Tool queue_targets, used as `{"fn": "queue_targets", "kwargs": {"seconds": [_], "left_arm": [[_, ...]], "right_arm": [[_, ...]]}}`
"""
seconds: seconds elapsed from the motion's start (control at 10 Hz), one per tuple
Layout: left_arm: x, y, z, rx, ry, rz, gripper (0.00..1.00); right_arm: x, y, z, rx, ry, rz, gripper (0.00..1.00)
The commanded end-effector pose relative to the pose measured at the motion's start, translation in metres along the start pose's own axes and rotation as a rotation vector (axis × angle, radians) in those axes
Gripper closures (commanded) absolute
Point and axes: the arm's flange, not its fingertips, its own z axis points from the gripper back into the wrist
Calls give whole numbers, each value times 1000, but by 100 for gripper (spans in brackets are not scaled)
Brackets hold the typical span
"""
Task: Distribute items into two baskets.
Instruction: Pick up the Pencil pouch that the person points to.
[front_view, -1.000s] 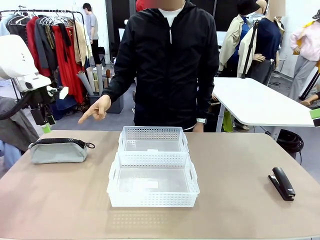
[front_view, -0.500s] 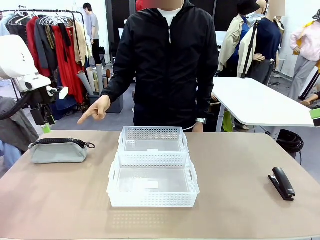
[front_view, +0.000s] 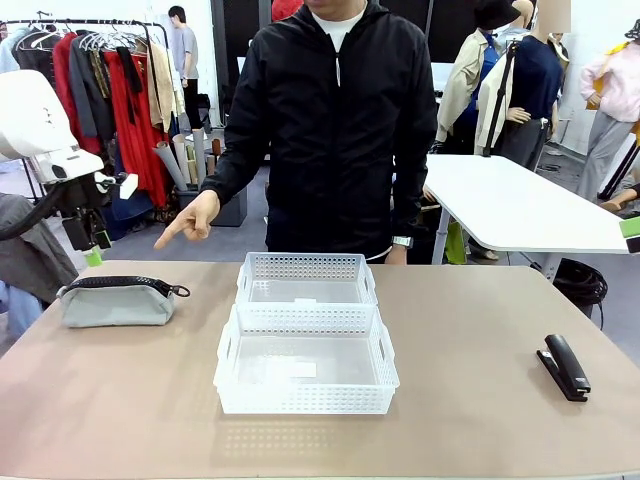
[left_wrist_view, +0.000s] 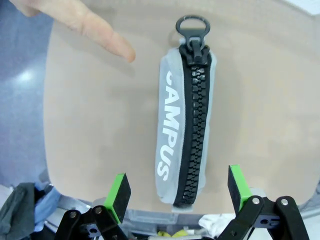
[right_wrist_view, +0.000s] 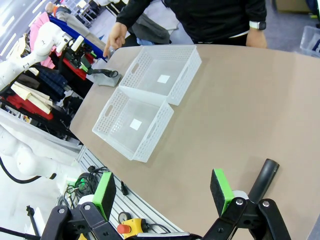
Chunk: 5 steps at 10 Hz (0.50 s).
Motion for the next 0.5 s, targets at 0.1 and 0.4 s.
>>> {"fn": "queue_targets", "kwargs": {"seconds": [0.1, 0.4], "left_arm": [[6, -9, -14, 65, 81, -75, 0], [12, -14, -33, 79, 120, -167, 0]], "right_arm": [[2, 1, 0, 15, -12, 7, 0], [2, 1, 0, 15, -12, 7, 0]]}}
